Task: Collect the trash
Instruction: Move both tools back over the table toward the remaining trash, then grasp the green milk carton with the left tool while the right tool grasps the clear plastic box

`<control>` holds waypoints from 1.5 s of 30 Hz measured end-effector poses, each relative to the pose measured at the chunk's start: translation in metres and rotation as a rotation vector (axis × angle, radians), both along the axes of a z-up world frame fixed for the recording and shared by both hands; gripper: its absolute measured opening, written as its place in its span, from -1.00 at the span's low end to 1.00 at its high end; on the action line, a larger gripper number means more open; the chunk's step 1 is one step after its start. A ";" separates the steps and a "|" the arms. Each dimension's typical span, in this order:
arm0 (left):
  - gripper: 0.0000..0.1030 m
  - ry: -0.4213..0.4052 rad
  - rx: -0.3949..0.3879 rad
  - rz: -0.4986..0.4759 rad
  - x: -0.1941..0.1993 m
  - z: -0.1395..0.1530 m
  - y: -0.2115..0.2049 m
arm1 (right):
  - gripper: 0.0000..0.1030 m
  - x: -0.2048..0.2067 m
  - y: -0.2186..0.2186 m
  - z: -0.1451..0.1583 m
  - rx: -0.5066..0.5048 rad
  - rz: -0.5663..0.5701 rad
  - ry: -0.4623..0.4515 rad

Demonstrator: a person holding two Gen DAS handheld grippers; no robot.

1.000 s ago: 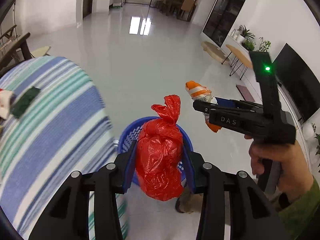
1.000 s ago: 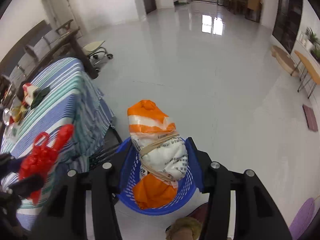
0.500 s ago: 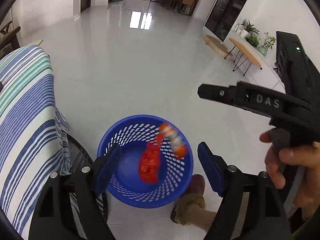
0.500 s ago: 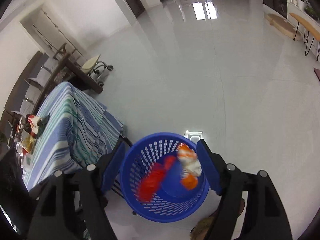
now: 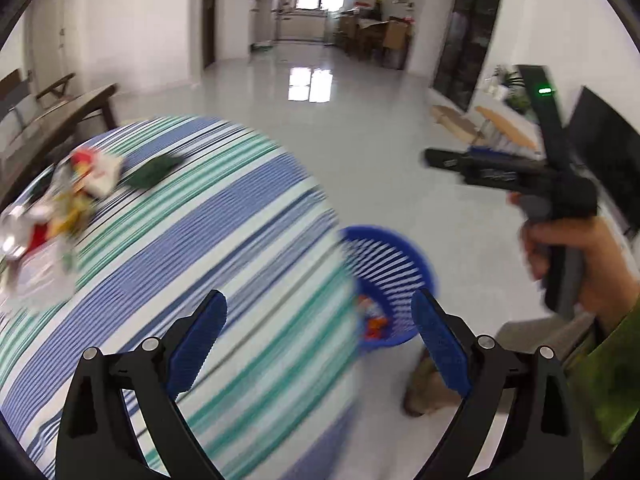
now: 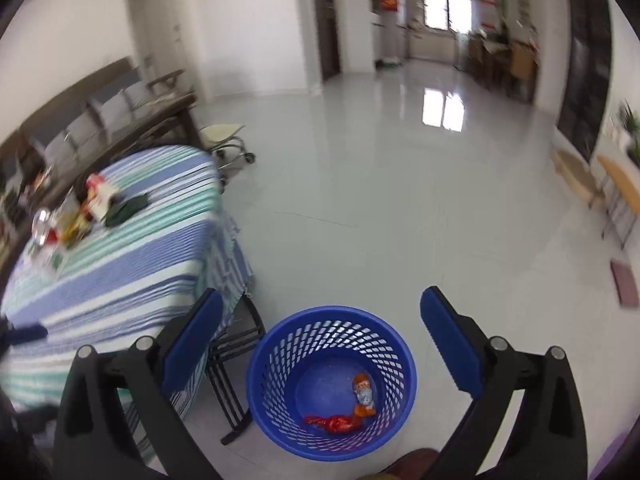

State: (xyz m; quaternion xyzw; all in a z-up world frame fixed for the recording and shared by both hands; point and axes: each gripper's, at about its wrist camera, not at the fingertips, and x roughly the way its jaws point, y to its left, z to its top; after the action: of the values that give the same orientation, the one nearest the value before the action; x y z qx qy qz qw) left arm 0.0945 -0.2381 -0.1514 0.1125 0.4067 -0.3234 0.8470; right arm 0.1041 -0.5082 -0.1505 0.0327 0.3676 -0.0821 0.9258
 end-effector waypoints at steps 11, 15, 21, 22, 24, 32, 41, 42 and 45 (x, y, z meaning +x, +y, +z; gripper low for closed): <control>0.88 0.035 0.121 0.405 0.047 -0.011 0.185 | 0.88 -0.002 0.185 -0.014 -0.032 0.343 0.008; 0.88 0.053 0.118 0.498 0.062 -0.013 0.221 | 0.88 0.023 0.247 -0.023 -0.019 0.445 0.068; 0.88 0.039 0.061 0.533 0.086 -0.004 0.252 | 0.88 0.050 0.305 -0.040 -0.041 0.500 0.147; 0.88 0.020 0.059 0.534 0.095 -0.001 0.253 | 0.88 0.052 0.310 -0.041 -0.051 0.500 0.149; 0.88 -0.004 0.055 0.535 0.112 0.004 0.254 | 0.88 0.051 0.317 -0.044 -0.070 0.498 0.147; 0.88 0.017 0.081 0.513 0.179 -0.005 0.244 | 0.88 0.052 0.322 -0.048 -0.079 0.499 0.161; 0.55 0.034 0.090 0.506 0.196 -0.010 0.250 | 0.88 0.059 0.314 -0.052 -0.006 0.488 0.197; 0.47 0.041 0.094 0.499 0.196 -0.013 0.251 | 0.88 0.061 0.313 -0.053 -0.001 0.484 0.197; -0.07 0.052 0.088 0.467 0.193 -0.016 0.253 | 0.88 0.060 0.315 -0.053 -0.013 0.481 0.196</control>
State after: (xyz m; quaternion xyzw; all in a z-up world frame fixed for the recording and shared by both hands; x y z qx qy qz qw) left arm 0.2874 0.0150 -0.1676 0.0438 0.4572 -0.1037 0.8822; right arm 0.1643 -0.1935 -0.2033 -0.0696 0.4521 0.1354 0.8789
